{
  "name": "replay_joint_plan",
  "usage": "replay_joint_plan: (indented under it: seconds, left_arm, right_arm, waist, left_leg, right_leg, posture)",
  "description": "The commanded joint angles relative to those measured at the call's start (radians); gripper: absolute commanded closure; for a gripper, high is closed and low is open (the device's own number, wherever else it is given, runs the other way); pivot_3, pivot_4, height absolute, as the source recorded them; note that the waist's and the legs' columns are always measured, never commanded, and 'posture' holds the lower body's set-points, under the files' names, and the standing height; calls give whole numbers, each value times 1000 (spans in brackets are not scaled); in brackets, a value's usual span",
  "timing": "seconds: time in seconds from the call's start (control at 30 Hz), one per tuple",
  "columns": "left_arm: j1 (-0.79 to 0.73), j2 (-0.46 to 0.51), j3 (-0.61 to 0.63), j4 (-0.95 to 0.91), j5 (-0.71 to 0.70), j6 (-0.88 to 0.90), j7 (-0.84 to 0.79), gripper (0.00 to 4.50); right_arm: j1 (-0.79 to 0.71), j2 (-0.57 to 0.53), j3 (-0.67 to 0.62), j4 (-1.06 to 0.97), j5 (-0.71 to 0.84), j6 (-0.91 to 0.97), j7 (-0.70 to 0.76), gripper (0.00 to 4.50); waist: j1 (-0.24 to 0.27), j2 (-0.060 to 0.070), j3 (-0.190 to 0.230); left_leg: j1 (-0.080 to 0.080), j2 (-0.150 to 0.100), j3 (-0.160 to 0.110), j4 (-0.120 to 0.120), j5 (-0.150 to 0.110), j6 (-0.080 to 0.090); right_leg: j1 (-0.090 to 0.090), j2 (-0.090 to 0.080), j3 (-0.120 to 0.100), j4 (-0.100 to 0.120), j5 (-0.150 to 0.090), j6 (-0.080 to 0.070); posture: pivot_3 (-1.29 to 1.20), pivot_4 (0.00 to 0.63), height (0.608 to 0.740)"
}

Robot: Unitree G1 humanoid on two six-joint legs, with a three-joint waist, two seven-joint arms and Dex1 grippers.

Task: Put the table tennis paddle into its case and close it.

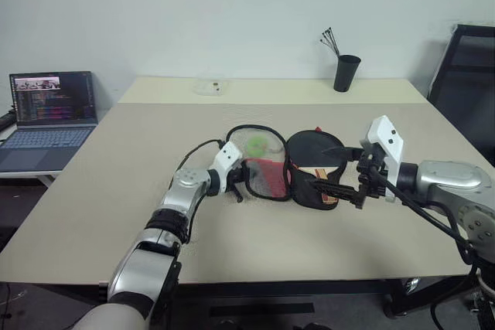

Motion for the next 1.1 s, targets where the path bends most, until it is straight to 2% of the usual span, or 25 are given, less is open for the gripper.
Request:
replay_joint_plan:
  seconds: [0.03,0.23,0.4,0.57,0.8,1.0,1.1]
  left_arm:
    - [-56,-21,24,-57,-30,-33,-14,4483]
    - [-172,-107,3,44,-7,-92,-9,4483]
    - [-257,-237,-4,181,9,-156,20,4483]
    - [-282,-286,-21,261,45,-199,16,4483]
    - [-212,-253,-42,247,72,-215,-69,4483]
    - [-63,-119,-21,123,43,-166,-159,4483]
    - [40,-52,8,-8,-10,-108,-208,4483]
  right_arm:
    - [8,-34,-50,-21,17,-23,5,0]
    - [43,-85,-79,-6,19,-20,18,0]
    - [78,-105,-120,1,39,40,-14,0]
    - [102,-108,-145,-22,64,69,-44,0]
    - [108,-90,-154,-20,91,99,-85,0]
    - [15,21,-82,158,-2,72,-219,0]
    - [-15,85,-54,286,-78,30,-286,0]
  waist:
    - [0,0,0]
    - [2,-1,0]
    - [6,-1,1]
    - [-4,-2,1]
    - [-13,-2,1]
    - [-24,-2,1]
    - [-20,-2,1]
  left_leg:
    - [0,0,0,0,0,0]
    - [0,-1,0,1,0,0]
    - [0,-2,1,1,0,0]
    - [0,-2,1,1,-1,1]
    - [0,-1,0,1,0,1]
    - [3,0,0,1,0,1]
    - [3,1,0,1,0,1]
  right_leg:
    - [0,0,0,0,0,0]
    - [0,0,0,0,0,0]
    - [1,0,-1,-1,0,0]
    - [0,1,-1,-1,0,0]
    - [0,3,-1,0,0,0]
    - [0,3,2,2,0,0]
    - [0,3,3,3,0,0]
  posture:
    - [0,150,740]
    - [0,150,740]
    - [0,150,740]
    - [0,150,740]
    - [0,150,740]
    - [0,150,740]
    - [0,150,740]
